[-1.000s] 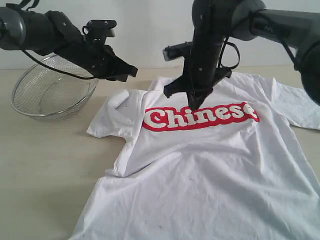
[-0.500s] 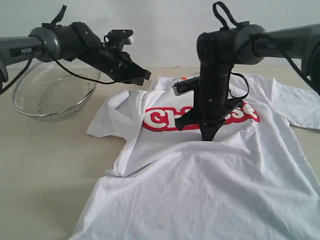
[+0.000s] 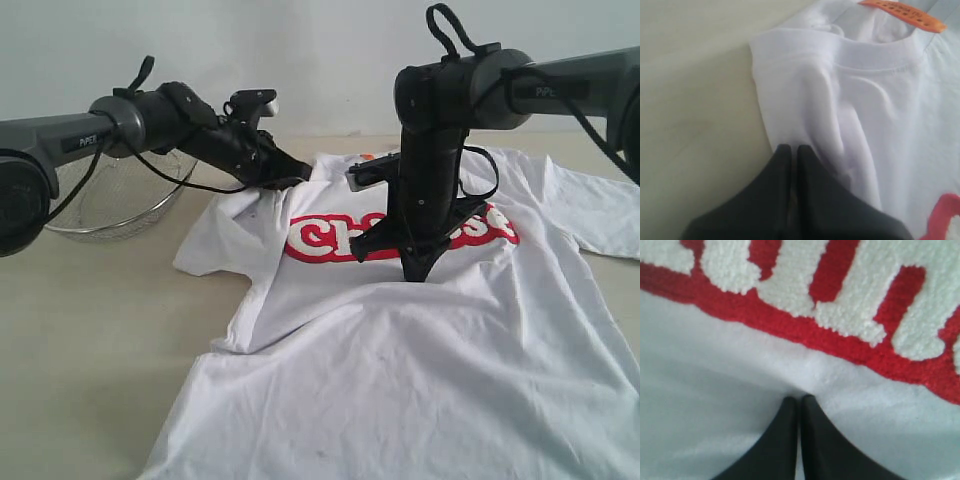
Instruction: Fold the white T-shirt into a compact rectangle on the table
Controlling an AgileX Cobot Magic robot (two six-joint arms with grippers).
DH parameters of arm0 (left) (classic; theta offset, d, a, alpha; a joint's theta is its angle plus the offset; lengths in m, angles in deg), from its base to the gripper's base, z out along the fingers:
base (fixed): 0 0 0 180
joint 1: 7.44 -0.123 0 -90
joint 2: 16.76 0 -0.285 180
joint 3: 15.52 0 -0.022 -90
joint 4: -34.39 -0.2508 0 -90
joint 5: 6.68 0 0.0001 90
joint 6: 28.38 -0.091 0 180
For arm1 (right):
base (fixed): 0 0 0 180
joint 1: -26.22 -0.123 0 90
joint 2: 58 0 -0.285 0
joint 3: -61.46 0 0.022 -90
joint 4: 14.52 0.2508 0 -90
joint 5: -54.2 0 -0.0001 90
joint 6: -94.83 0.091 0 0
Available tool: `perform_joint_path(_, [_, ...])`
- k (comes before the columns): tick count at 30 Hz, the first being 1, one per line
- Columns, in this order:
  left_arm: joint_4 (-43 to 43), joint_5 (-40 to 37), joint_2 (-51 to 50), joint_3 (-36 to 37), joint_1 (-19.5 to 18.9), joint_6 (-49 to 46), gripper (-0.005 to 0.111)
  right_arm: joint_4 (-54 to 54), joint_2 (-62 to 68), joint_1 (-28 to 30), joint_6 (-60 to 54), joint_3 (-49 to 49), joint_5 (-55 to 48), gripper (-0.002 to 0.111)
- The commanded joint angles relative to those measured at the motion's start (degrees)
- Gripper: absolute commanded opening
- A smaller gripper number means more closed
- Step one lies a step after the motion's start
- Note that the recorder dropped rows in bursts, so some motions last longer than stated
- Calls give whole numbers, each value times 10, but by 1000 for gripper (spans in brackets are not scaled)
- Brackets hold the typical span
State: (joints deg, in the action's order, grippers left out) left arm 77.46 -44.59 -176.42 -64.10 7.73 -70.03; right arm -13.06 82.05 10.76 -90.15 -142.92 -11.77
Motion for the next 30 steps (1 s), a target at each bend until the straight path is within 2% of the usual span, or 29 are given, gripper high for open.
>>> perform_joint_path(1, [8, 14, -9, -2, 2, -5, 5, -4, 2, 2, 0, 9, -4, 0])
perform_joint_path(9, [-28, 61, -27, -2, -2, 2, 5, -4, 2, 2, -4, 9, -16, 0])
perform_joint_path(18, [-113, 88, -31, -2, -20, 51, 5, -4, 2, 2, -5, 9, -27, 0])
perform_joint_path(30, [-106, 105, -34, -2, -49, 52, 5, -4, 2, 2, -5, 9, -28, 0])
